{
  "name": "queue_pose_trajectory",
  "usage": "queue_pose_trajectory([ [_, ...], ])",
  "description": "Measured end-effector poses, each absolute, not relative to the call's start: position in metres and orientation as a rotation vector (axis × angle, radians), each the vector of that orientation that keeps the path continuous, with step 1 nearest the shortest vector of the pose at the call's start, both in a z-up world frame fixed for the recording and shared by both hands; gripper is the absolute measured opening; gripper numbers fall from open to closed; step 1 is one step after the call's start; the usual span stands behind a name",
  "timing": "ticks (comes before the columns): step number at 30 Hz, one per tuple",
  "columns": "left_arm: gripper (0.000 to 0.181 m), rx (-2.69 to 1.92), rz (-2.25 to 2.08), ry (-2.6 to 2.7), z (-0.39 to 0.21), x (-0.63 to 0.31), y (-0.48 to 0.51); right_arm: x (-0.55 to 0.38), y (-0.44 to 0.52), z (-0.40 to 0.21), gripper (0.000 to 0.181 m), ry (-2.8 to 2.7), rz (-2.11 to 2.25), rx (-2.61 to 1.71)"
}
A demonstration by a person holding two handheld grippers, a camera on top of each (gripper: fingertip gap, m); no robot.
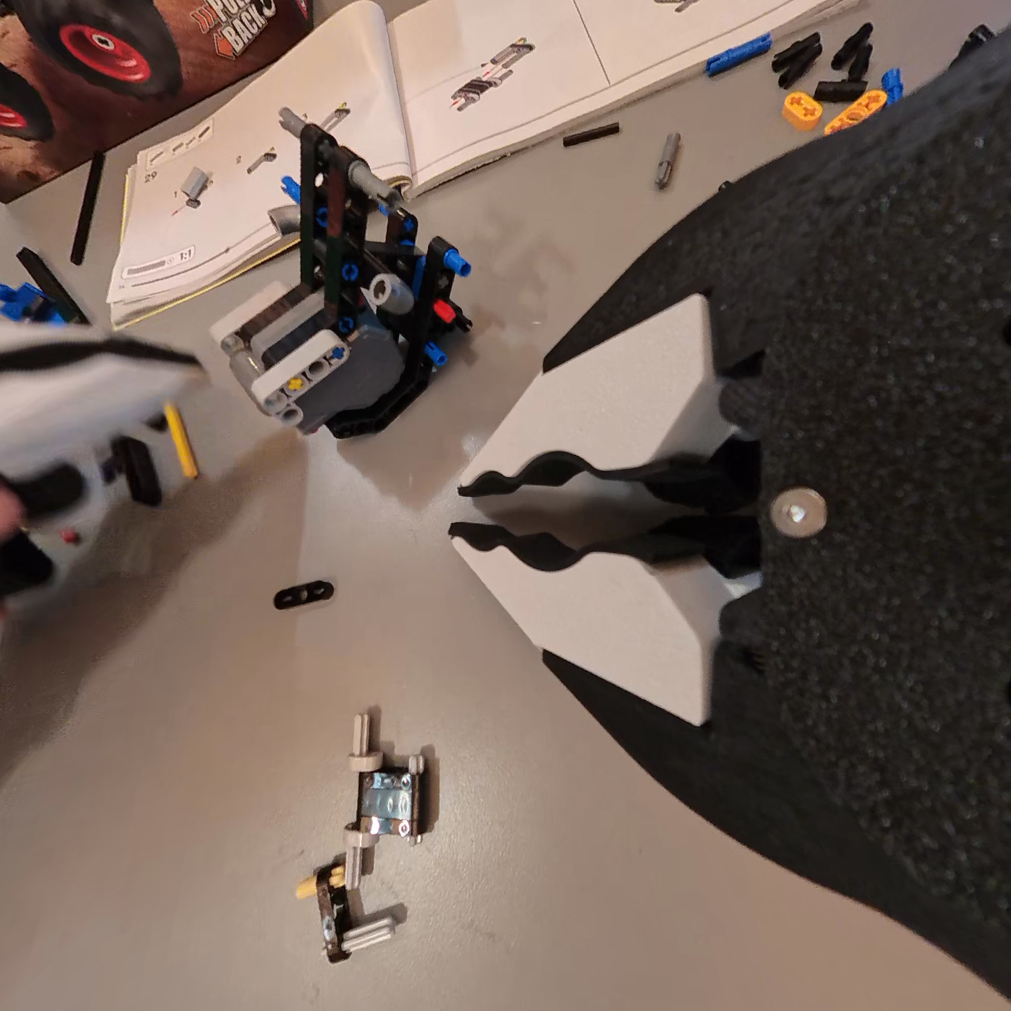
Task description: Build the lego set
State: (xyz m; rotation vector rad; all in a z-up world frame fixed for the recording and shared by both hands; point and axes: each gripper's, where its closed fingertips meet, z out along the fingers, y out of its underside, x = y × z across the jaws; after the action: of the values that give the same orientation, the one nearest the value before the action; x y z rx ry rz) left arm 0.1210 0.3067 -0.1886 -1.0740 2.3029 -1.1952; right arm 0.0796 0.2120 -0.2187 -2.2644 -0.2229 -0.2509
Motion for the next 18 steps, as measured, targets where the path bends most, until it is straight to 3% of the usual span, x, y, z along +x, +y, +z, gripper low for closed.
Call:
queue_pose_trajectory([
  [1,0.007,-1.154,-1.189,2.262,-0.181,0.136,0.321,0.08,0.212,-0.219,0.009,-0.219,-0.248,-2.265],
  [5,0.013,-1.239,-0.997,2.253,-0.175,0.192,0.363,0.081,0.212,-0.219,0.009,-0.206,-0.237,-2.268],
  [12,0.018,-1.344,-0.707,2.343,-0.22,0.262,0.399,0.082,0.211,-0.219,0.009,-0.198,-0.229,-2.27],
  [13,0.006,-1.343,-0.738,2.342,-0.22,0.265,0.397,0.082,0.211,-0.219,0.009,-0.197,-0.228,-2.271],
  [18,0.005,-1.369,-0.754,2.383,-0.22,0.256,0.402,0.082,0.211,-0.219,0.008,-0.199,-0.23,-2.27],
])
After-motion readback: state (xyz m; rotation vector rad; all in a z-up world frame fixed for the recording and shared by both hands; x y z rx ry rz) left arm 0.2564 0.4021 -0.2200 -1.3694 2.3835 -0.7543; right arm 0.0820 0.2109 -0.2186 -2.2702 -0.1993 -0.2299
